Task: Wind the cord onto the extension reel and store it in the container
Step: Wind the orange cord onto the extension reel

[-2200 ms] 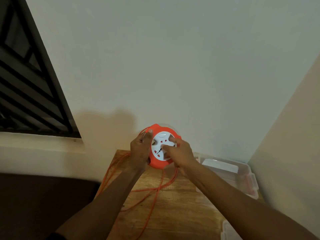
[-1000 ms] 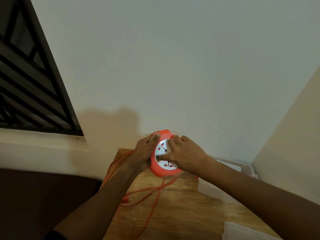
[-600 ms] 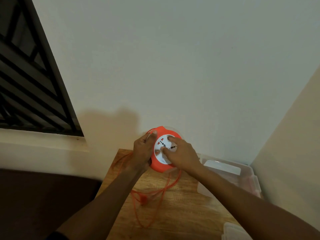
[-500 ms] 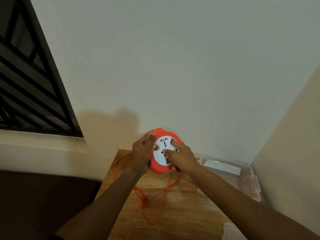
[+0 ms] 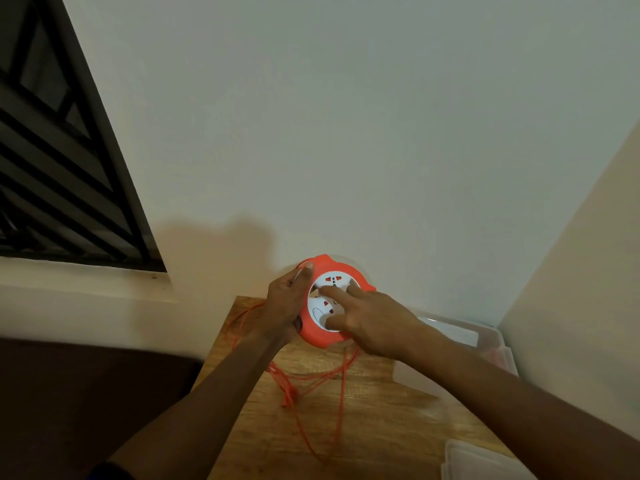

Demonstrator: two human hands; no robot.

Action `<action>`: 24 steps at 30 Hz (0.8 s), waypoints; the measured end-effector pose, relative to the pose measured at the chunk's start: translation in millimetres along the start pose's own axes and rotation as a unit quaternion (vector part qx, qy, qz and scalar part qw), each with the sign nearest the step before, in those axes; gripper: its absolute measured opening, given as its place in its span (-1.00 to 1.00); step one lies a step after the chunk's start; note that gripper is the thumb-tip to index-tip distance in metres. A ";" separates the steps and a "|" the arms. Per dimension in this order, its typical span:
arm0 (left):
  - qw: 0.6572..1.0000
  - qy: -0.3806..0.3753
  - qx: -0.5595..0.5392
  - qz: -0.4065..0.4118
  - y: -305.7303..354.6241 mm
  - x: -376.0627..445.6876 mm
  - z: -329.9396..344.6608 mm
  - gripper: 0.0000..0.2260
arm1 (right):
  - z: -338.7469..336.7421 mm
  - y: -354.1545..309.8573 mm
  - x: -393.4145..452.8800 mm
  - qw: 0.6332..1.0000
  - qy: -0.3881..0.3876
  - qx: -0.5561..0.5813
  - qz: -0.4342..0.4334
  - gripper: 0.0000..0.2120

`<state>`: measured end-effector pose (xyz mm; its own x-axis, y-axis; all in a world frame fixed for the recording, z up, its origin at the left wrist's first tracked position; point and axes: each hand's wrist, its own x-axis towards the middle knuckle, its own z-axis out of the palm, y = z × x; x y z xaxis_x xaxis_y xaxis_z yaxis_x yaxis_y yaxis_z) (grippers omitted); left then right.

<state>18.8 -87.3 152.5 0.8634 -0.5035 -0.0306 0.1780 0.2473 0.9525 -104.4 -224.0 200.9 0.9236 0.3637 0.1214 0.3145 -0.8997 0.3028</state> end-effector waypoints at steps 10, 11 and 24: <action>0.994 -0.052 0.093 0.028 0.1 6.2 -3.1 -0.71 | -4.8 0.2 7.5 0.985 -0.087 -0.130 -0.068 -0.67; 0.992 -0.060 0.107 0.030 0.5 6.3 -4.3 -0.71 | -3.5 0.0 7.2 0.985 -0.086 -0.134 -0.065 -0.65; 0.992 -0.072 0.100 -0.001 4.7 10.6 -1.8 -0.73 | -5.7 2.3 7.9 0.984 -0.060 -0.158 -0.049 -0.52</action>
<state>29.7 -90.0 156.1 0.7839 -0.6209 -0.0017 0.0698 0.0854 0.9939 -97.7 -221.8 208.0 0.9174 0.3969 -0.0295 0.3371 -0.7353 0.5880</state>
